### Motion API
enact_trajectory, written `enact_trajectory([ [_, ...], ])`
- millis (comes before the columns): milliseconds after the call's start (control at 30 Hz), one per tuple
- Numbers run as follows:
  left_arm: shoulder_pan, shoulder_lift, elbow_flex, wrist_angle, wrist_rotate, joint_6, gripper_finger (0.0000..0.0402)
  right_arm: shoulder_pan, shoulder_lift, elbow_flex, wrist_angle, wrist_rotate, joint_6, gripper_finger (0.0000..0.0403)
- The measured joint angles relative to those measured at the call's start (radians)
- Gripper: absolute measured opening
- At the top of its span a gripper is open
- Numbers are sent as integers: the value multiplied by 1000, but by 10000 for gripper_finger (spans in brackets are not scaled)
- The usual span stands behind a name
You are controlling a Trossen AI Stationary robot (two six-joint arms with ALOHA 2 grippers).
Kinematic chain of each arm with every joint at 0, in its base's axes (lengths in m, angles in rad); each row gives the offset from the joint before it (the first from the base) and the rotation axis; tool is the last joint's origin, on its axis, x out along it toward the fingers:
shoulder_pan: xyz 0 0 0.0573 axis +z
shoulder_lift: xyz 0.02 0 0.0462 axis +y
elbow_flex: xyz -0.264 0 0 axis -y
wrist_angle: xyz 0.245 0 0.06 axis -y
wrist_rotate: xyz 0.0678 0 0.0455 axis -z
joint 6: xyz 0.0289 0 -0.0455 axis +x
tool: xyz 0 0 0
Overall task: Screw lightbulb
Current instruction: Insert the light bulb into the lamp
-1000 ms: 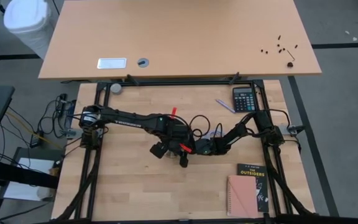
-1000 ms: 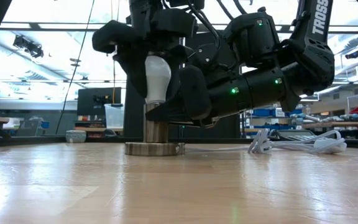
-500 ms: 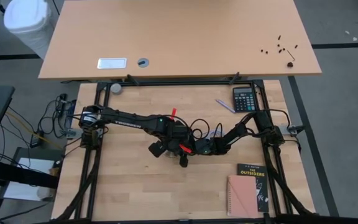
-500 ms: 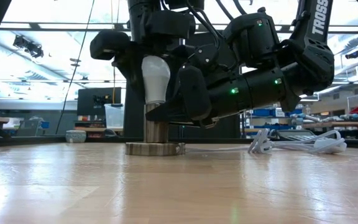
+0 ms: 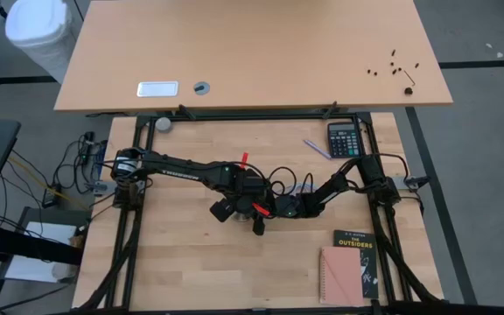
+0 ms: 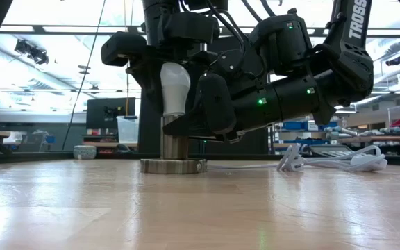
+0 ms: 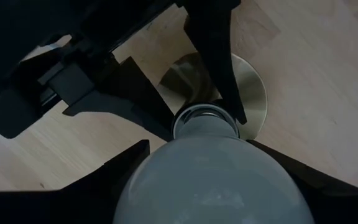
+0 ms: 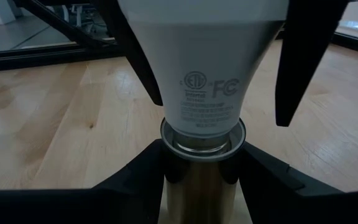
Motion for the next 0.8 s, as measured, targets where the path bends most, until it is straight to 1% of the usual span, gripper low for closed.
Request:
enact_trajectory([
  [167, 0, 0, 0, 0, 0, -12, 258, 0, 0, 0, 0, 0, 0, 179],
  [800, 0, 1, -1, -2, 13, -344, 263, 0, 0, 0, 0, -1, 0, 179],
])
